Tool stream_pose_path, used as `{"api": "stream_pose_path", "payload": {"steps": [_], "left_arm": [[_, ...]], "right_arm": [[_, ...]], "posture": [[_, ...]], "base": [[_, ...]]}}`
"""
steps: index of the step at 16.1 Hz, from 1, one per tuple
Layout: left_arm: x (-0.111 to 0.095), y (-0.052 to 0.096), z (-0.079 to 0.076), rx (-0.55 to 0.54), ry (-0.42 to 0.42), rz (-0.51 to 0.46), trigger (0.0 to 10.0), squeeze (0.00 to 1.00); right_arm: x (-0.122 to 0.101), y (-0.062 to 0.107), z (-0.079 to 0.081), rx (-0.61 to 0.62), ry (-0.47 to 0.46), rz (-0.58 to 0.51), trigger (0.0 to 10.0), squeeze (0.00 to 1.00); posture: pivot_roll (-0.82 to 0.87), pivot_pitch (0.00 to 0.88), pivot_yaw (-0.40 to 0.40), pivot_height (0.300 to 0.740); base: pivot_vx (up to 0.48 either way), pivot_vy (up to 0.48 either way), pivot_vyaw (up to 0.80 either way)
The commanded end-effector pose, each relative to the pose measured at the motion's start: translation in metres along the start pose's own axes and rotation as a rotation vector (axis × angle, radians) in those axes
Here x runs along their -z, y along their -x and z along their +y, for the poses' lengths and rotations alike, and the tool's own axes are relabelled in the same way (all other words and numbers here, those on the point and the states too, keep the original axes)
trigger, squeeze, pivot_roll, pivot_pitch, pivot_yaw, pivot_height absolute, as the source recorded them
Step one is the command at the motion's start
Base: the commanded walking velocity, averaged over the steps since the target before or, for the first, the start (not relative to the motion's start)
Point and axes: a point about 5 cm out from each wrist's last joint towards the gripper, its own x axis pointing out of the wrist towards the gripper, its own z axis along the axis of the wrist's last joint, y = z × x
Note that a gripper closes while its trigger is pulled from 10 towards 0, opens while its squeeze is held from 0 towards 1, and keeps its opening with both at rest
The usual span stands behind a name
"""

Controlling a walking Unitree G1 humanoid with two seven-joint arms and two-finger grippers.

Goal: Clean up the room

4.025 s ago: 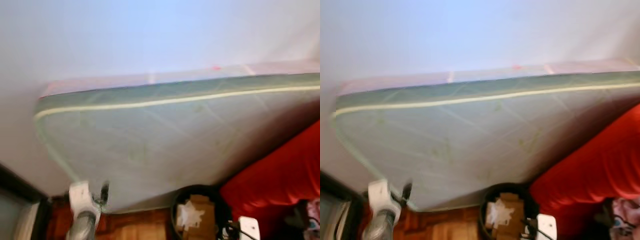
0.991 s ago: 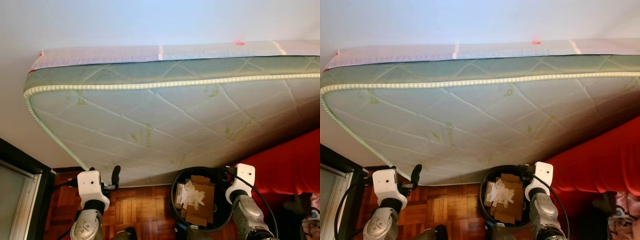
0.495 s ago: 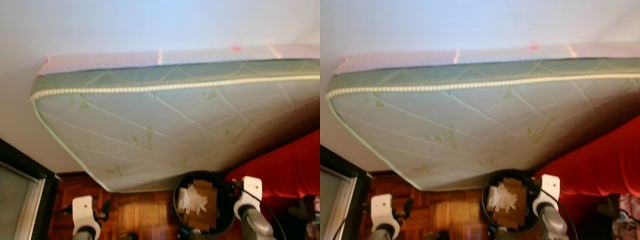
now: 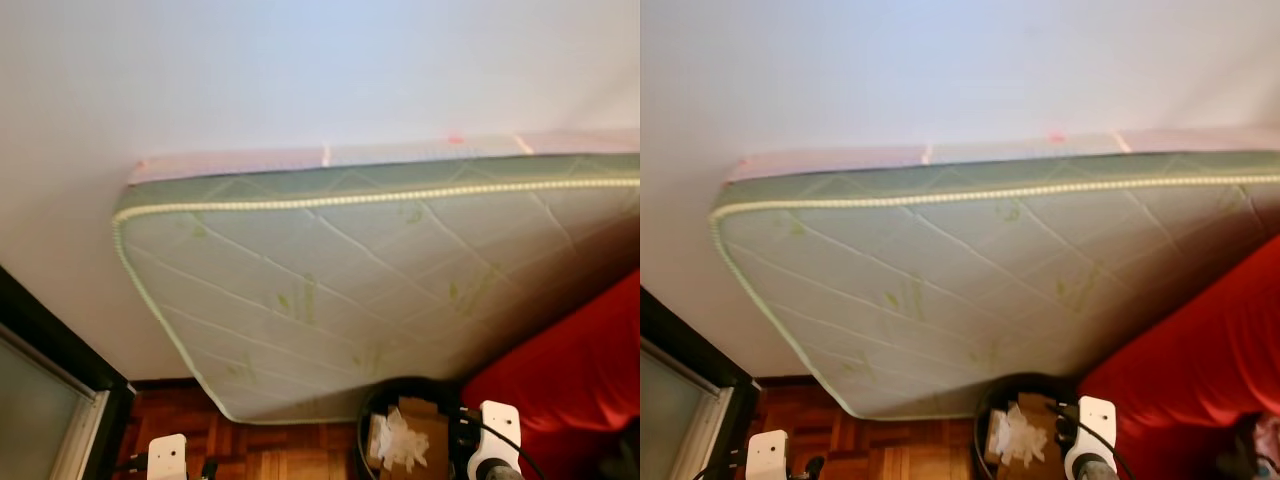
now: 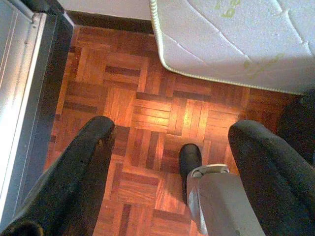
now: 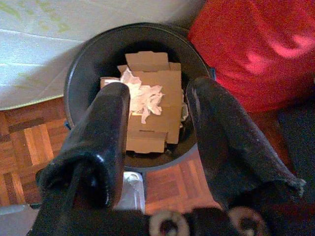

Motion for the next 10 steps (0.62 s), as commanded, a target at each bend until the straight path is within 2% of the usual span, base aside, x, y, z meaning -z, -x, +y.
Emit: {"api": "stream_pose_path", "payload": {"steps": [1,4,5,10], "left_arm": [[0.006,0.002,0.002,-0.002,-0.002,0.021,10.0,0.00],[0.014,0.004,0.003,-0.002,-0.001,0.051,10.0,0.00],[0.017,0.005,0.003,0.000,-0.001,0.064,10.0,0.00],[0.023,0.006,0.002,0.006,-0.005,0.096,10.0,0.00]], "right_arm": [[0.011,0.003,-0.001,-0.007,0.025,0.046,10.0,0.00],[0.023,0.007,-0.003,-0.058,0.100,0.097,10.0,0.00],[0.024,0.008,-0.009,-0.049,0.098,0.108,10.0,0.00],[0.024,0.009,-0.017,-0.043,0.115,0.112,10.0,0.00]], "posture": [[-0.02,0.008,0.007,0.740],[-0.02,0.004,0.003,0.740],[-0.02,0.004,0.003,0.740],[-0.02,0.035,-0.002,0.740]], "base": [[0.000,0.000,0.00],[0.000,0.000,0.00],[0.000,0.000,0.00],[0.000,0.000,0.00]]}}
